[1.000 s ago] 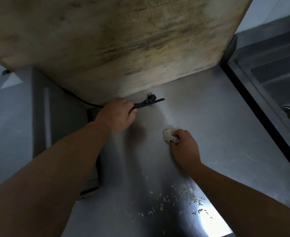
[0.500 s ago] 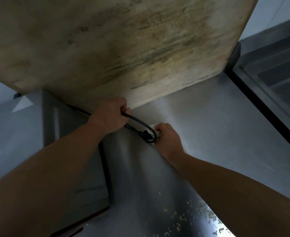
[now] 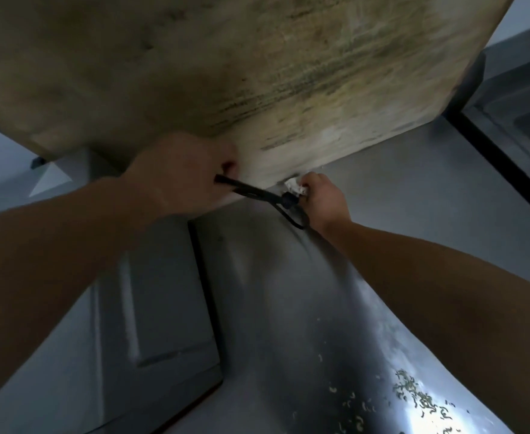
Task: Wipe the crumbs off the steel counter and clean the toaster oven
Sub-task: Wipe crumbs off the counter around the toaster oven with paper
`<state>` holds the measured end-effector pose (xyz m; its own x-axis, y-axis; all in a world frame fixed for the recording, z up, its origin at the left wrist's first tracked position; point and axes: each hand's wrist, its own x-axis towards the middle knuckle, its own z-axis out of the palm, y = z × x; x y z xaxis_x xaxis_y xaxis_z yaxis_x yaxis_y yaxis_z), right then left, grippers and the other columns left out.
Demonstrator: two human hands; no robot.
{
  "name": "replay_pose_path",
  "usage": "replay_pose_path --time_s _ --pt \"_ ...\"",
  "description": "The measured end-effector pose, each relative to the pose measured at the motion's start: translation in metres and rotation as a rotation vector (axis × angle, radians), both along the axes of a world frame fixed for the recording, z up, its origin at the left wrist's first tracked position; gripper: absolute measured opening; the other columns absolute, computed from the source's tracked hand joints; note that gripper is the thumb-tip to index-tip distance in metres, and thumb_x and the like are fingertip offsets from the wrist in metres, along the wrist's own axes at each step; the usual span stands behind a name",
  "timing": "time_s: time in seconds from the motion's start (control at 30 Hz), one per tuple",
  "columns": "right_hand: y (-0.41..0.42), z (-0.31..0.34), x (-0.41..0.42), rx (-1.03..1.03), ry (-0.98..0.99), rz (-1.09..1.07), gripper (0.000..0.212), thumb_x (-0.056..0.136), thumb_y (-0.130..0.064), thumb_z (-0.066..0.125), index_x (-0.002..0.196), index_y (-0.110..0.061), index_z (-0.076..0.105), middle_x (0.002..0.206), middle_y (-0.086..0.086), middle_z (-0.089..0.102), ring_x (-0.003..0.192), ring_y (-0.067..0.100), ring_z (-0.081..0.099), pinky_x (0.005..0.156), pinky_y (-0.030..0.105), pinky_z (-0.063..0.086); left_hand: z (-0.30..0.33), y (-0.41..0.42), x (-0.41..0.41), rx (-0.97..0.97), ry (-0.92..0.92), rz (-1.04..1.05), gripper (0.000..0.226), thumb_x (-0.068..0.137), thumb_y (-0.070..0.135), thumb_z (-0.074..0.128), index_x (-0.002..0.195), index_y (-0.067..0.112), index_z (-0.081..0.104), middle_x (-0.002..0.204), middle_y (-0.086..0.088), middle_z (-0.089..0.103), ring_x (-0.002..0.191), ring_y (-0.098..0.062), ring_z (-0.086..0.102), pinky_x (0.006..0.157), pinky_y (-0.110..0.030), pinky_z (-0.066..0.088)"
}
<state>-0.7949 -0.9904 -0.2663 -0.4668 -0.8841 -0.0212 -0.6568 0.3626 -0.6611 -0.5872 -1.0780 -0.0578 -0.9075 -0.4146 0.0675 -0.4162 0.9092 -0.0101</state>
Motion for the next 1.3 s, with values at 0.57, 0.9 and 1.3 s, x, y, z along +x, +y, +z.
replay_pose_path --time_s 0.57,0.9,1.3 --pt "-0.017 -0.020 0.083 -0.084 0.131 0.238 0.037 0.085 -0.018 0.061 0.122 -0.020 0.061 0.122 0.007 0.057 0.107 0.028 0.054 0.091 0.037 0.047 0.032 -0.032 0.016 -0.021 0.315 0.213 0.036 0.091 0.043 0.053 0.090 0.012 0.070 0.061 0.005 0.051 0.054 -0.016 0.049 0.050 -0.021 0.029" --pt "0.018 -0.009 0.130 -0.323 0.109 0.557 0.036 0.072 -0.016 0.074 0.107 -0.015 0.065 0.102 0.006 0.063 0.087 0.023 0.060 0.076 0.030 0.050 0.027 -0.039 0.023 -0.056 0.324 0.208 0.039 0.085 0.051 0.046 0.082 0.020 0.069 0.062 0.002 0.061 0.056 -0.026 0.059 0.055 -0.035 0.053" --pt "-0.026 -0.024 0.146 -0.018 0.247 0.540 0.056 0.076 -0.028 0.070 0.129 -0.020 0.054 0.119 0.007 0.053 0.108 0.031 0.050 0.088 0.038 0.047 0.025 -0.042 0.022 -0.083 0.324 0.216 0.028 0.077 0.037 0.060 0.094 0.019 0.073 0.075 -0.001 0.072 0.063 -0.027 0.066 0.064 -0.034 0.055"
